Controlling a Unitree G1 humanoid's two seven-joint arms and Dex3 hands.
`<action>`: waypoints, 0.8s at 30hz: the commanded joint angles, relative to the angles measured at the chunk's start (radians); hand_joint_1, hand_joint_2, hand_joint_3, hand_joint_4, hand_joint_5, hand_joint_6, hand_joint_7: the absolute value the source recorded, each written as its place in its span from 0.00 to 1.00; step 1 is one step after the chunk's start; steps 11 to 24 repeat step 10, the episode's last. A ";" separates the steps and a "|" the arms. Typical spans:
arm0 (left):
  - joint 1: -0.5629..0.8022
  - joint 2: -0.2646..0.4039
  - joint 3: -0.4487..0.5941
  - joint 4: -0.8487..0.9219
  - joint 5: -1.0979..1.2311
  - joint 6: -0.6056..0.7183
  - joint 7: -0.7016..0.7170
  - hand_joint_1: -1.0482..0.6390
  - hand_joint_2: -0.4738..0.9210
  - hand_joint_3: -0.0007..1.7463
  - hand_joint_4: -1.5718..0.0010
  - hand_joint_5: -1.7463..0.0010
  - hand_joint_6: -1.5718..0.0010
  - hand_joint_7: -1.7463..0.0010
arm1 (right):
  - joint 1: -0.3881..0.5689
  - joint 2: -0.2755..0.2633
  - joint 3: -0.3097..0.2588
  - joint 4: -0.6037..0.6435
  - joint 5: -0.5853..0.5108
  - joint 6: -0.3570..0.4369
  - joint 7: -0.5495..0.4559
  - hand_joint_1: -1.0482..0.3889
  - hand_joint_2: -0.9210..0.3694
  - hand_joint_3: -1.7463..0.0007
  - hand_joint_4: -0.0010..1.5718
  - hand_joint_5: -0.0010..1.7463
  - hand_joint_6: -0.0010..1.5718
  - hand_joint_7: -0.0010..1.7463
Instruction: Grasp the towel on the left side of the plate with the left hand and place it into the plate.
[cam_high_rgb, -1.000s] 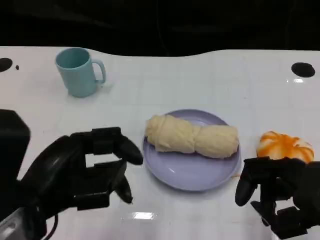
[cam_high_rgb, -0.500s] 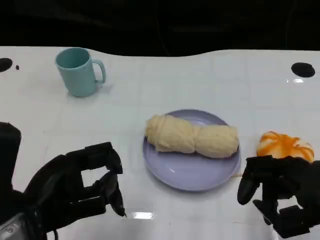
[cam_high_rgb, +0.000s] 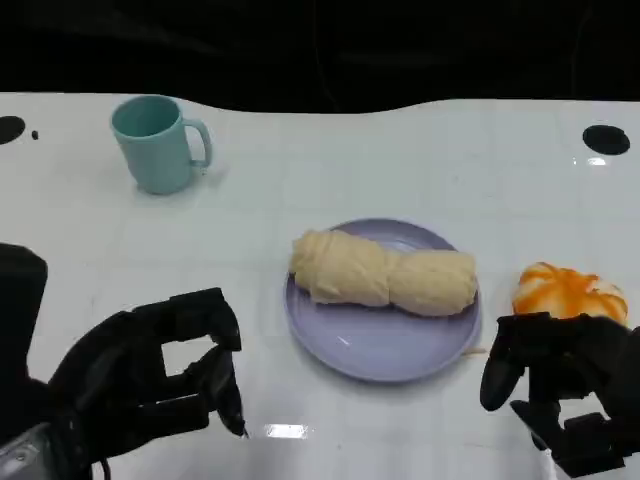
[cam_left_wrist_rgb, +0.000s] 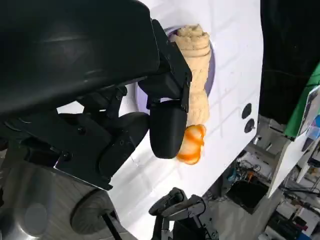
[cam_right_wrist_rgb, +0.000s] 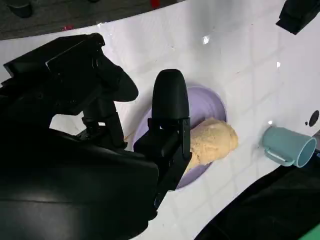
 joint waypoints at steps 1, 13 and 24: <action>0.003 0.030 -0.013 0.010 0.012 -0.032 0.014 0.54 0.73 0.75 0.49 0.00 0.57 0.00 | 0.003 -0.010 -0.013 0.000 0.005 -0.002 0.002 0.75 0.25 0.40 0.44 0.99 0.43 0.84; 0.004 0.049 -0.032 -0.003 0.014 -0.032 0.040 0.55 0.74 0.74 0.49 0.00 0.58 0.00 | 0.003 -0.010 -0.017 0.007 0.007 -0.010 0.003 0.76 0.24 0.40 0.44 0.99 0.43 0.84; 0.004 0.049 -0.032 -0.003 0.014 -0.032 0.040 0.55 0.74 0.74 0.49 0.00 0.58 0.00 | 0.003 -0.010 -0.017 0.007 0.007 -0.010 0.003 0.76 0.24 0.40 0.44 0.99 0.43 0.84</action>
